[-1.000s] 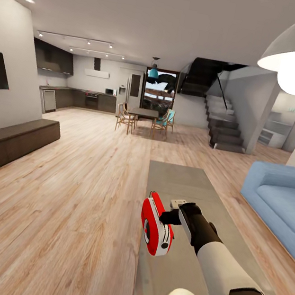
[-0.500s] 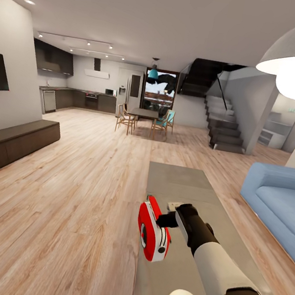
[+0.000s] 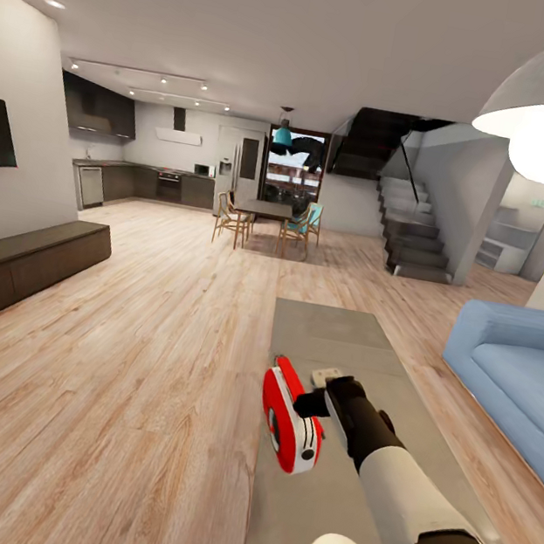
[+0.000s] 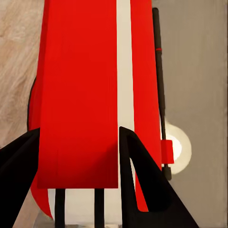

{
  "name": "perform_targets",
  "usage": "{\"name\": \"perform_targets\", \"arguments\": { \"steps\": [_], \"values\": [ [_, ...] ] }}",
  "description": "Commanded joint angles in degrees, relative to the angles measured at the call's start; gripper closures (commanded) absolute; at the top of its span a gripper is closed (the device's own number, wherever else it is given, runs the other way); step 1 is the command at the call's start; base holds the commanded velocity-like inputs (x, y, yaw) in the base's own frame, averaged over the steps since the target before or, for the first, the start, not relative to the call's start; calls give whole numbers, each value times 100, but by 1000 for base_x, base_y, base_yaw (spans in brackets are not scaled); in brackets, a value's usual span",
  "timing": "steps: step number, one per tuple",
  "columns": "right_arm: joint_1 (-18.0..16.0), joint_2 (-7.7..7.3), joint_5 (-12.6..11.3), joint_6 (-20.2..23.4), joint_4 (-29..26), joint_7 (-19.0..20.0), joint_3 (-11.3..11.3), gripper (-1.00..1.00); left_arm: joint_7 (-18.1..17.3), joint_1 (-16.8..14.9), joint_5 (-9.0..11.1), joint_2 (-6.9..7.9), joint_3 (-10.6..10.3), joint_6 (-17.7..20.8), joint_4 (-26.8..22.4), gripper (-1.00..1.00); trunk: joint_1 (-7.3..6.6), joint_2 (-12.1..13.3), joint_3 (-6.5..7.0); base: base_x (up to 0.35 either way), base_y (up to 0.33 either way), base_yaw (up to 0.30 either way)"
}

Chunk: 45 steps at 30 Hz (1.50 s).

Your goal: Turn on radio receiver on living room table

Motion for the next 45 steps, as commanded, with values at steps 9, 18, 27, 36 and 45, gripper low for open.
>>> {"name": "perform_targets", "arguments": {
  "steps": [9, 18, 27, 36, 45],
  "values": [
    [0, -298, 517, -306, 2, 287, 5, 100, -5, 0, -3, 7, -1, -288, -2, -100, 0, 0, 0, 0, 0, 0],
    [-2, -1162, 726, -2326, 6, 3598, -29, 100, -12, 0, -12, 8, -1, -359, 5, -100, 0, 0, 0, 0, 0, 0],
    [0, -1315, 637, -2958, 21, 5149, -74, 100, -14, 0, -13, 1, -1, -376, 6, -100, 0, 0, 0, 0, 0, 0],
    [-2, -1316, 603, -2866, 24, 5264, -258, 100, -23, 0, -14, -17, -1, -378, 6, -100, 0, 0, 0, 0, 0, 0],
    [-3, -1314, 605, -2453, 24, 5806, -852, 100, -49, 0, 30, -44, -2, -376, 3, -100, 0, 0, 0, 0, 0, 0]
  ]
}}
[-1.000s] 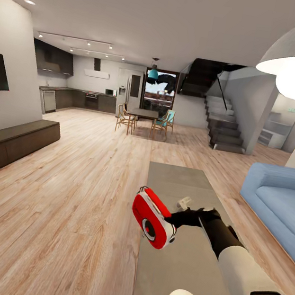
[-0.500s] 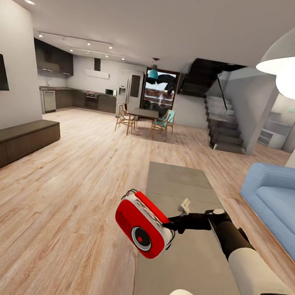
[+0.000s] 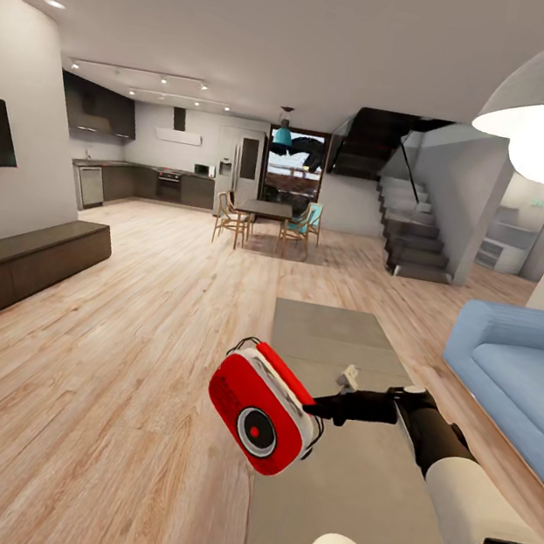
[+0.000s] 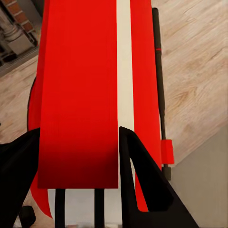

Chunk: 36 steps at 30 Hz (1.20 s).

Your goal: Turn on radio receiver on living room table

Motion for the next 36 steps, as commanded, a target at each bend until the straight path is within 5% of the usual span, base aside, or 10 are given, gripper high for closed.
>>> {"name": "perform_targets", "arguments": {
  "steps": [1, 33, 34, 36],
  "values": [
    [-2, 0, -9, 8, -4, 28, -27, 100, 0, 0, 1, 0, -1, -1, 1, -100, 0, 0, 1, 0, 0, 0],
    [1, 28, -156, 41, 102, 93, -73, 100, 27, 0, -25, -56, -34, 8, -64, -100, 0, 0, 1, 0, 0, 0],
    [1, 27, -163, 89, 102, 92, -72, 100, 22, 0, -25, -68, -37, 19, -141, 100, 0, 0, 1, 0, 0, 0],
    [-1, 27, -167, 339, 102, 96, -72, 100, 14, 0, -20, -111, -40, 64, -418, 100, 0, 0, 1, 0, 0, 0]
  ]
}}
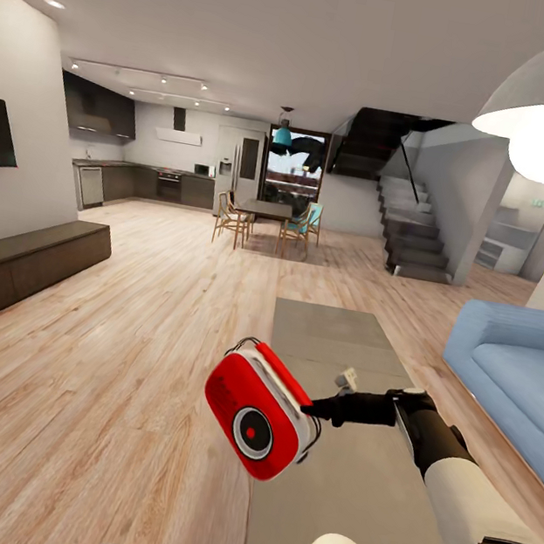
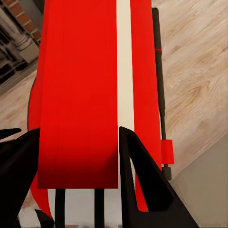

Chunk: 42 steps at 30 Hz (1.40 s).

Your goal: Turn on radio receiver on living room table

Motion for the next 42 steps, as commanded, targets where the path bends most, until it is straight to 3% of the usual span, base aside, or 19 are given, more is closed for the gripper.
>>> {"name": "perform_targets", "arguments": {
  "steps": [1, 3, 6, 8, 10, 12, 13, 14, 16, 18, 20, 23, 26, 28, 33, 42],
  "values": [
    [-2, 1, -17, 192, -5, 4, -16, 100, 0, 1, -1, -85, -1, 132, -229, 100, 0, 0, 0, 0, 0, 0],
    [0, 1, -14, 311, -6, 5, -15, 100, 27, 1, 9, -199, 11, 324, -522, 100, 0, 0, 0, 0, 0, 0],
    [-1, 1, -12, 376, -8, 5, -15, 100, 76, 1, 20, -229, 94, 420, -740, 100, 0, 0, 0, 0, 0, 0],
    [1, 1, -12, 392, -11, 6, -15, 100, 72, 1, 90, -243, 352, 460, -804, 100, 0, 0, 0, 0, 0, 0],
    [0, 1, -12, 400, -10, 6, -15, 100, 42, -1, 118, -291, 458, 550, -886, 100, 0, 0, 0, 0, 0, 0],
    [0, 1, -12, 415, -9, 6, -12, 100, -25, -10, 108, -428, 191, 976, -1106, 100, 0, 0, 0, 0, 0, 0],
    [0, 1, -12, 419, -9, 6, -10, 100, -56, -14, 106, -477, -41, 1263, -1235, 100, 0, 0, 0, 0, 0, 0],
    [0, 2, -12, 428, -9, 6, -8, 100, -88, -27, 104, -533, -549, 1842, -1527, 100, 0, 0, 0, 0, 0, 0],
    [-2, 2, -12, 432, -8, 6, -7, 100, -107, -73, 103, -566, -947, 2244, -1834, 100, 0, 0, 0, 0, 0, 0],
    [-1, 3, -12, 434, -7, 6, -4, 100, -173, -253, 99, -732, -1265, 2583, -2049, 100, 0, 0, 0, 0, 0, 0],
    [-1, 7, -12, 434, -9, 6, 0, 100, -248, -421, 84, -732, -1339, 2851, -2093, 100, 0, 0, 0, 0, 0, 0],
    [0, 9, -11, 434, -6, -1, 7, 100, -416, -772, -130, -732, -1380, 3159, -2142, 100, 0, 0, 0, 0, 0, 0],
    [-1, 9, -8, 434, -7, -3, 10, 100, -551, -1040, -211, -732, -1389, 3424, -2175, 100, 0, 0, 0, 0, 0, 0],
    [0, 15, -9, 434, -7, -6, 11, 100, -647, -1155, -217, -732, -1390, 3526, -2182, 100, 0, 0, 0, 0, 0, 0],
    [1, 26, -12, 434, -5, -12, 19, 100, -1414, -1522, -220, -732, -1394, 3854, -2123, 100, 0, 0, 0, 0, 0, 0],
    [-3, 34, -12, 431, -5, -34, 20, 100, -2016, -2002, -186, -732, -1399, 4029, -1912, 100, 0, 0, 0, 0, 0, 0]
  ]
}}
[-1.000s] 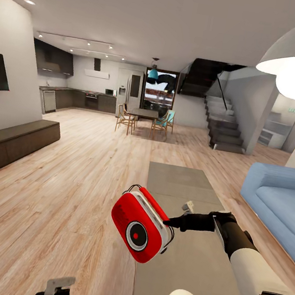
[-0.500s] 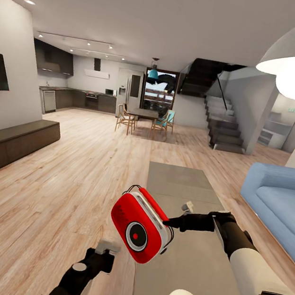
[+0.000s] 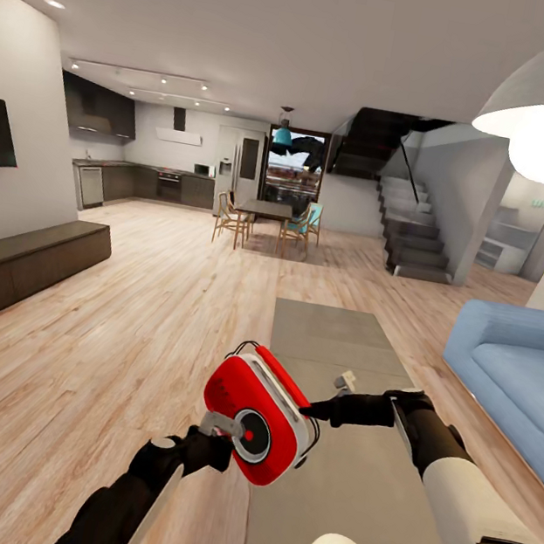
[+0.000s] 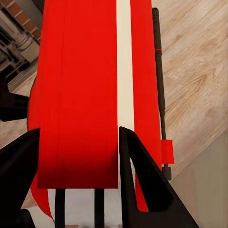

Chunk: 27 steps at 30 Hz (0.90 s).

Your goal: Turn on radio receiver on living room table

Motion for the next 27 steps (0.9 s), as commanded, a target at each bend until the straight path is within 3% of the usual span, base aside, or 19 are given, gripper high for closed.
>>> {"name": "perform_targets", "arguments": {
  "steps": [1, 5, 6, 12, 16, 21, 24, 27],
  "values": [
    [1, 9, -21, 6, -4, -7, -12, 100, -31, -17, 17, 0, 0, -3, 10, 100, 0, 0, 0, 0, 0, 0],
    [2, 32, -21, -9, -4, -22, -12, 100, -218, -115, 273, 0, -79, -15, 34, 100, 0, 0, 0, 0, 0, 0],
    [2, 35, -21, -18, -4, -26, -11, 100, -272, -155, 425, 0, -102, -21, 45, 100, 0, 0, 0, 0, 0, 0],
    [0, 46, -21, -24, -1, -24, -10, 100, -312, -243, 747, 0, -504, -64, 57, 100, 0, 0, 0, 0, 0, 0],
    [3, 46, -21, -24, -2, -21, -11, 100, -343, -307, 844, 0, -550, -162, 446, 100, 0, 0, 0, 0, 0, 0],
    [1, 47, -21, -28, -2, -26, -12, 100, -339, -382, 826, 0, -546, -397, 741, 100, 0, 0, 0, 0, 0, 0],
    [0, 47, 7, -40, -3, -68, -12, 100, -298, -387, 770, 0, -310, -464, 757, 100, 0, 0, 0, 0, 0, 0],
    [1, 41, 51, -61, -8, -274, 8, 100, -283, -388, 760, 0, 166, -471, 763, 100, 0, 0, 0, 0, 0, 0]
  ]
}}
